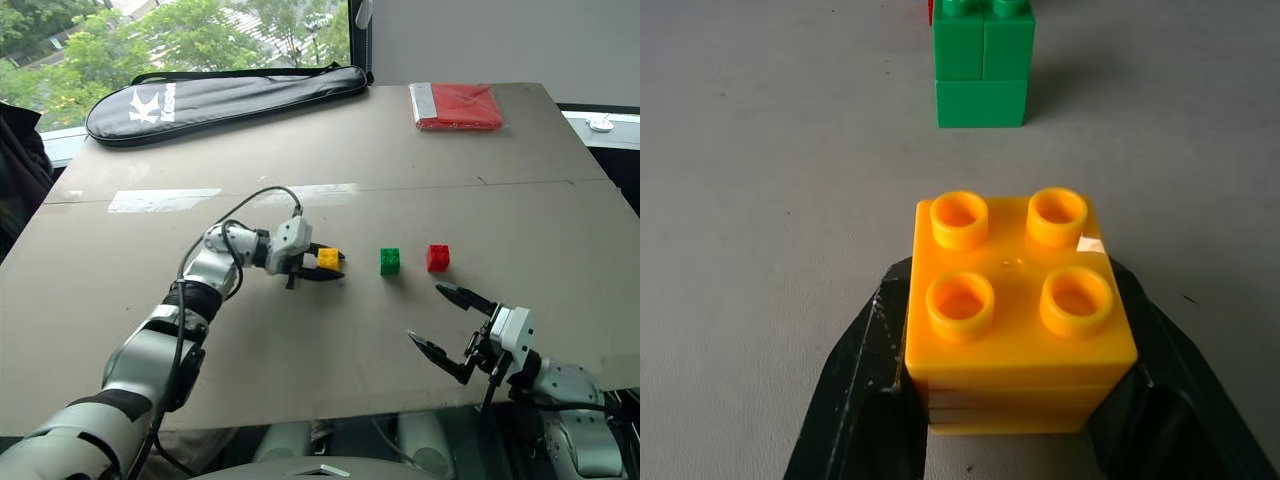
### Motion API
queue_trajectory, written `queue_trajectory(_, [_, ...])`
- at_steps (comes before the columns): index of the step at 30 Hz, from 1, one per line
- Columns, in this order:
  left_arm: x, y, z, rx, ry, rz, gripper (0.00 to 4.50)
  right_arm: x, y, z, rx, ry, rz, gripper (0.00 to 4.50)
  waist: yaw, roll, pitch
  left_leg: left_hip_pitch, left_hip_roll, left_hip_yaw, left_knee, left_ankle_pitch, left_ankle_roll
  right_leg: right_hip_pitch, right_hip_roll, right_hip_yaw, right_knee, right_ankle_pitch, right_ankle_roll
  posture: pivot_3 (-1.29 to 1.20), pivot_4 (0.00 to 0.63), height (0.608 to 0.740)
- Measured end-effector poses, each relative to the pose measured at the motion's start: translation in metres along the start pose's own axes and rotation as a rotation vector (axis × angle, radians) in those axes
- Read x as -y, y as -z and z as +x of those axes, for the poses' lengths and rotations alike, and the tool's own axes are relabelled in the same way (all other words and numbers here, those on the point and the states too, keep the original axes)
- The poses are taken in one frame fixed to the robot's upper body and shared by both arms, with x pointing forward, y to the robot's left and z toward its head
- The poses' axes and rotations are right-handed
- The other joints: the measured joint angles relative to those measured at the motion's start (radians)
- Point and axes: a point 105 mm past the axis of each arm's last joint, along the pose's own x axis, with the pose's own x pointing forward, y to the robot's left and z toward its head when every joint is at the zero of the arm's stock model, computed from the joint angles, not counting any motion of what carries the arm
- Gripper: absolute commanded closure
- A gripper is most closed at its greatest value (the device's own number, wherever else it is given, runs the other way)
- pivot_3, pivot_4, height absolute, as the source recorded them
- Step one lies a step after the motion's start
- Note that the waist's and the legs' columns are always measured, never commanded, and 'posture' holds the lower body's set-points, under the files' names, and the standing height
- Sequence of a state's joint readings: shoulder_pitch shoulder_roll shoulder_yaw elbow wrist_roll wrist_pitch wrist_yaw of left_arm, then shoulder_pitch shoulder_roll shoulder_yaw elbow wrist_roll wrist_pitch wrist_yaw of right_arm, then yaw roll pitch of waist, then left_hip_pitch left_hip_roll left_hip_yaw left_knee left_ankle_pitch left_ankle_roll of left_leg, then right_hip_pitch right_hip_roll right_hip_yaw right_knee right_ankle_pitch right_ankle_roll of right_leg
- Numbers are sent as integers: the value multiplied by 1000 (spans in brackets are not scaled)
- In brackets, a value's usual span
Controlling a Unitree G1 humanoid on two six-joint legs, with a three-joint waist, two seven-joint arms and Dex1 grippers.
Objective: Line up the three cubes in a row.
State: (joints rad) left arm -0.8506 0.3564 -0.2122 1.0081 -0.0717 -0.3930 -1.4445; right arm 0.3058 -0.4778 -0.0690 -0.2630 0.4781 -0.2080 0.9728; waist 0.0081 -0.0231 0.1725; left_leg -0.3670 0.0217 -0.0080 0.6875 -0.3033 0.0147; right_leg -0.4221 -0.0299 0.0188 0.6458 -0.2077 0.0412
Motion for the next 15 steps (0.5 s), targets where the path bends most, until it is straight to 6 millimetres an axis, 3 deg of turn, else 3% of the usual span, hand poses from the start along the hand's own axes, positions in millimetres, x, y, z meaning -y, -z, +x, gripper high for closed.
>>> queue_trajectory(9, [-1,-8,25,31,62,-11,3159,-4,-4,-4,5,39,-10,0,5,0,0,-2,-1,-1,0,0,0,0,-1,-1,-2,-1,1,0,150,707])
queue_trajectory(15, [-2,-9,28,12,72,-6,3159,-5,-3,-6,-1,50,-5,0,5,0,0,-2,-1,-2,0,0,0,0,-1,-1,-2,-1,1,0,150,707])
